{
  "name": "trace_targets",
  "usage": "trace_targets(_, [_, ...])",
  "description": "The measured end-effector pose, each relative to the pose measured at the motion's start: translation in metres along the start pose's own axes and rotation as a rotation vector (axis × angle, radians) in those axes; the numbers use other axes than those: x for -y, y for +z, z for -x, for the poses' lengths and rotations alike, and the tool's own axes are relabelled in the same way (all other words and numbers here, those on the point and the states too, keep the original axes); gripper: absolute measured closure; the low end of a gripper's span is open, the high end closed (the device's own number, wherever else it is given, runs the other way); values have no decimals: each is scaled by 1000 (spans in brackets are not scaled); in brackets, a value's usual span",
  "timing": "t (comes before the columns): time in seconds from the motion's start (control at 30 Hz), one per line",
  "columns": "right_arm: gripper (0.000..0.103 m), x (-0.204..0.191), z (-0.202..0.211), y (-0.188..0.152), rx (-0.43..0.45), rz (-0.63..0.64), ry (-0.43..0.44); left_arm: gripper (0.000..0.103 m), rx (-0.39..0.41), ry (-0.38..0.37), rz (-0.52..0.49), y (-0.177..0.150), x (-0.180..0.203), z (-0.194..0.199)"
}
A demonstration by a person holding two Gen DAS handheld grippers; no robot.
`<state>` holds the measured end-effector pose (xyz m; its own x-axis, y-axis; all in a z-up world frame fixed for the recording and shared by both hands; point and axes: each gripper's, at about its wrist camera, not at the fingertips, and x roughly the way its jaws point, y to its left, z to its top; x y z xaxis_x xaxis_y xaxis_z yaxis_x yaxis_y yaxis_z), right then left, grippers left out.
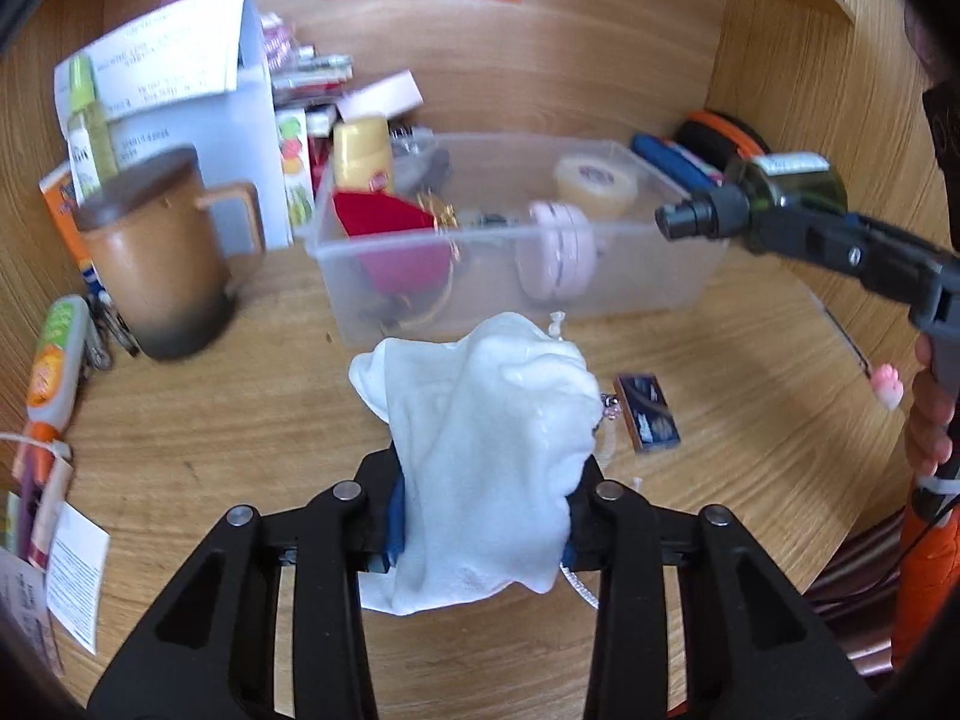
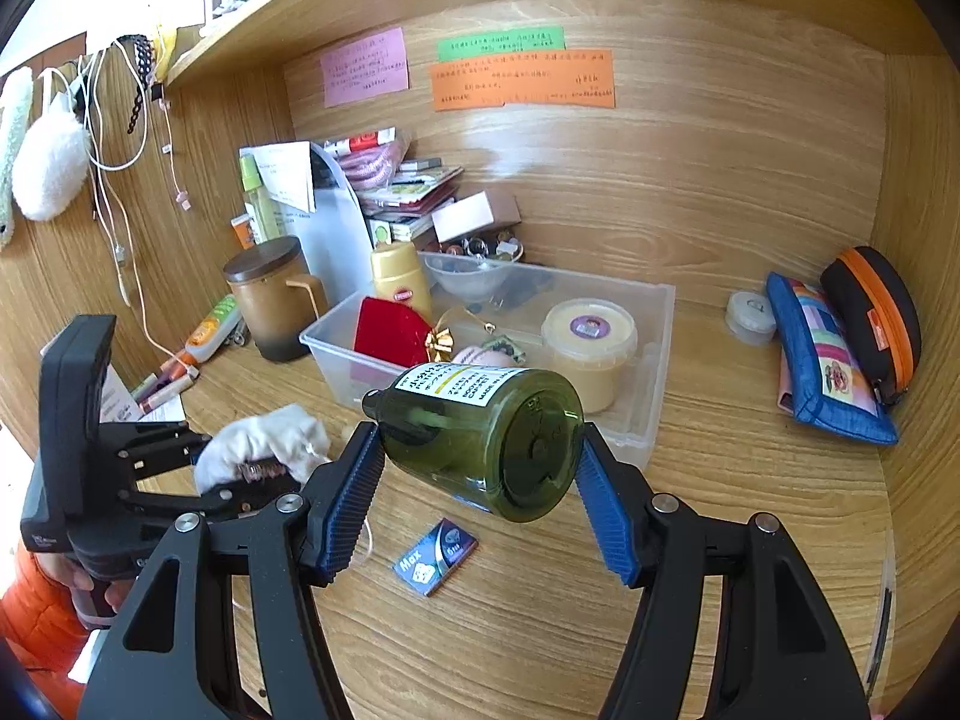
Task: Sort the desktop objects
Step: 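Carry the green bottle and white bag with both tools over the clear box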
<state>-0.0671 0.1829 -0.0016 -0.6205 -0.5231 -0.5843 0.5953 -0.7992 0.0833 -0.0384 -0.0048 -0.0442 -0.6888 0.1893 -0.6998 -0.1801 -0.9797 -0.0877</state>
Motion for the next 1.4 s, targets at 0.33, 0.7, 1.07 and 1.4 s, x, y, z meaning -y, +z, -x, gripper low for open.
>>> trace_targets(0.33, [43, 3, 2, 16, 28, -11, -20, 67, 142, 1, 29, 44, -19, 39])
trace_targets(0.7, [42, 13, -15, 40, 40, -29, -33, 67, 189, -31, 29, 89, -33, 38])
trace_targets(1.07, [43, 28, -65, 50, -30, -61, -39, 67, 115, -83, 7, 117, -29, -19])
trace_targets(1.4, [43, 29, -108, 54, -106, -13, -53, 67, 51, -92, -17, 119, -28, -60])
